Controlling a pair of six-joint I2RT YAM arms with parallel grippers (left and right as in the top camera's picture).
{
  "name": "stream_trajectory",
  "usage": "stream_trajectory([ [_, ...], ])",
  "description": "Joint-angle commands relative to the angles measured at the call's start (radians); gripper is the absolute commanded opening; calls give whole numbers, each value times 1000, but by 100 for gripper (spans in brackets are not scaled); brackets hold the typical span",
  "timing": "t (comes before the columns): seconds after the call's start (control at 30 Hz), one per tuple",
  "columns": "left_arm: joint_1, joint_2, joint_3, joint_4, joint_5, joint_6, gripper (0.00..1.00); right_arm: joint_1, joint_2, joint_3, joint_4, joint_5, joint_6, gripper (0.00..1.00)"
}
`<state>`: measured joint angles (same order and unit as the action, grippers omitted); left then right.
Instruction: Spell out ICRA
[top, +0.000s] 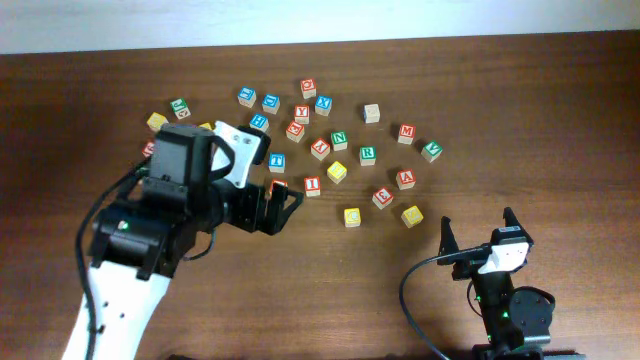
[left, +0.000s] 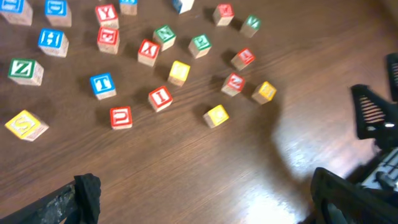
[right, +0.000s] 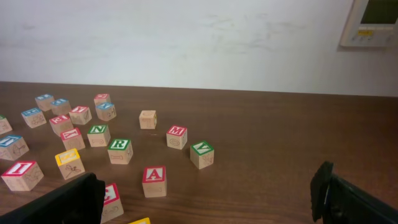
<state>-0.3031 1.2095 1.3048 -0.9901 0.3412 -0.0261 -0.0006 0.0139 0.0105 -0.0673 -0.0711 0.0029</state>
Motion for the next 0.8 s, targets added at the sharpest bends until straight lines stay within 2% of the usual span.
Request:
stream_trajectory([
  [0.0,-11,55,16,-4,-49,-15,99,-6,-8,-5,-7,-3,1,98],
  [0.27,-11,153,16,-18,-20,-15,99,-6,-9,-5,-7,-3,1,98],
  [0.77,-11,157,16,-27,-20,-15,99,-6,-8,-5,-7,-2,1,98],
])
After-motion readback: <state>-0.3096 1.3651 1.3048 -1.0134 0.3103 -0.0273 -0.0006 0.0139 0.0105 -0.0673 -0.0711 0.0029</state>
